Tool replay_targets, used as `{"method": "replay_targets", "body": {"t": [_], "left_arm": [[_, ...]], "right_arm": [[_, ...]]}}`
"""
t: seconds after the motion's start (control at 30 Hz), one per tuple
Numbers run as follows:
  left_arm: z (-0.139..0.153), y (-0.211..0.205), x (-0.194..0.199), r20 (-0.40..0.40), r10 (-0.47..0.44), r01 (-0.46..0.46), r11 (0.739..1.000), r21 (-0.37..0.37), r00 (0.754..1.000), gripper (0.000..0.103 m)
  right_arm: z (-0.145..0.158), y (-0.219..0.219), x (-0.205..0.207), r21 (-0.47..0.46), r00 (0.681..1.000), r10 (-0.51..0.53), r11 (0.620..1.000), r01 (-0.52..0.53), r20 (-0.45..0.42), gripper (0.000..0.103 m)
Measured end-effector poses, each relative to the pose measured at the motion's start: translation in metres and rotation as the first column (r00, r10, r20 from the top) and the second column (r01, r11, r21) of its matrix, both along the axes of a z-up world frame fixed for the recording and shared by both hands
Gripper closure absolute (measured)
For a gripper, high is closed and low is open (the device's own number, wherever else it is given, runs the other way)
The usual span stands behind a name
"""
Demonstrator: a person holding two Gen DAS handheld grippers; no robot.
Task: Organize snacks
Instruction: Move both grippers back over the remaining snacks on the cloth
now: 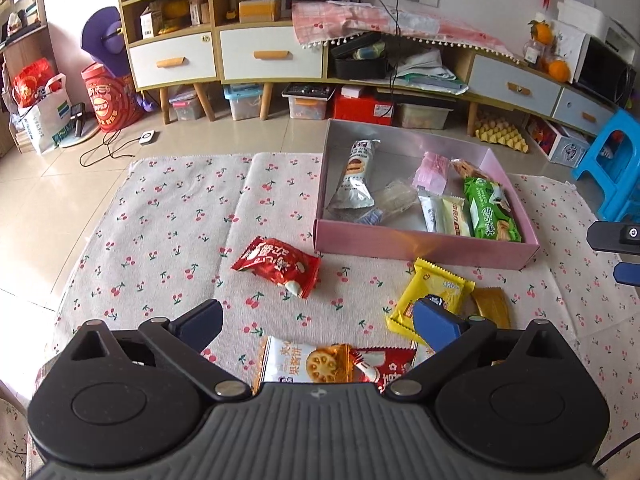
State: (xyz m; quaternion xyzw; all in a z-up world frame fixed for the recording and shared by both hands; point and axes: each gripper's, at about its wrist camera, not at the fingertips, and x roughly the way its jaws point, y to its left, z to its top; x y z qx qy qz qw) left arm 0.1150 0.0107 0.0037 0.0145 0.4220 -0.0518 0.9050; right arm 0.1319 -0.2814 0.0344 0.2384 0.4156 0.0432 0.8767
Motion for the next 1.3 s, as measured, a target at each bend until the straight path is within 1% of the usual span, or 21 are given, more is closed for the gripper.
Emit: {"method": "replay_targets", "body": {"t": [0.17, 0.33, 0.4, 0.5, 0.6, 0.73, 0.87, 0.97, 1.03, 1.13, 1.3], "left_arm": [[-0.016, 0.012, -0.003, -0.029, 0.012, -0.012, 1.0, 0.012, 1.0, 0.001], [-0.025, 0.027, -0.011, -0.016, 0.03, -0.03, 1.0, 0.001, 0.999, 0.001], [-0.028, 0.029, -0.011, -0.026, 0.022, -0.022, 1.0, 0.0, 0.999, 0.001], [-0.031, 0.03, -0.008, -0.049, 0.015, -0.015, 1.0, -0.007, 0.999, 0.001], [-0.034, 0.03, -0.007, -0.065, -0.018, 0.017, 1.0, -0.013, 0.998, 0.002], [-0.034, 0.028, -0.008, -0.067, -0.091, 0.088, 0.995, -0.037, 0.994, 0.007], [-0.031, 0.027, -0.007, -0.055, -0.173, 0.169, 0.983, -0.075, 0.983, 0.014], [-0.03, 0.03, -0.005, -0.053, -0.205, 0.199, 0.975, -0.1, 0.977, 0.018], [-0.03, 0.032, -0.004, -0.057, -0.207, 0.2, 0.974, -0.107, 0.977, 0.02], [-0.033, 0.035, -0.002, -0.074, -0.2, 0.191, 0.974, -0.119, 0.977, 0.024], [-0.035, 0.043, 0.004, -0.104, -0.169, 0.152, 0.976, -0.158, 0.98, 0.033]], "right_arm": [[-0.016, 0.01, -0.005, -0.03, 1.0, 0.007, 1.0, -0.007, -0.018, 0.008], [-0.03, 0.017, -0.005, -0.044, 0.998, 0.023, 0.999, -0.025, -0.053, 0.008], [-0.034, 0.02, -0.006, -0.05, 0.997, 0.034, 0.998, -0.037, -0.063, 0.008], [-0.04, 0.03, -0.005, -0.092, 0.995, 0.054, 0.994, -0.062, -0.082, 0.008], [-0.05, 0.042, -0.002, -0.126, 0.99, 0.078, 0.988, -0.093, -0.12, 0.008], [-0.062, 0.059, 0.001, -0.16, 0.98, 0.111, 0.977, -0.138, -0.163, 0.008], [-0.07, 0.075, 0.002, -0.194, 0.974, 0.139, 0.966, -0.173, -0.178, 0.008], [-0.075, 0.083, 0.003, -0.221, 0.973, 0.141, 0.958, -0.181, -0.184, 0.008], [-0.079, 0.088, 0.004, -0.244, 0.972, 0.14, 0.952, -0.184, -0.187, 0.008], [-0.084, 0.093, 0.004, -0.289, 0.971, 0.131, 0.939, -0.186, -0.198, 0.008], [-0.086, 0.09, 0.003, -0.287, 0.972, 0.136, 0.939, -0.189, -0.194, 0.009]]}}
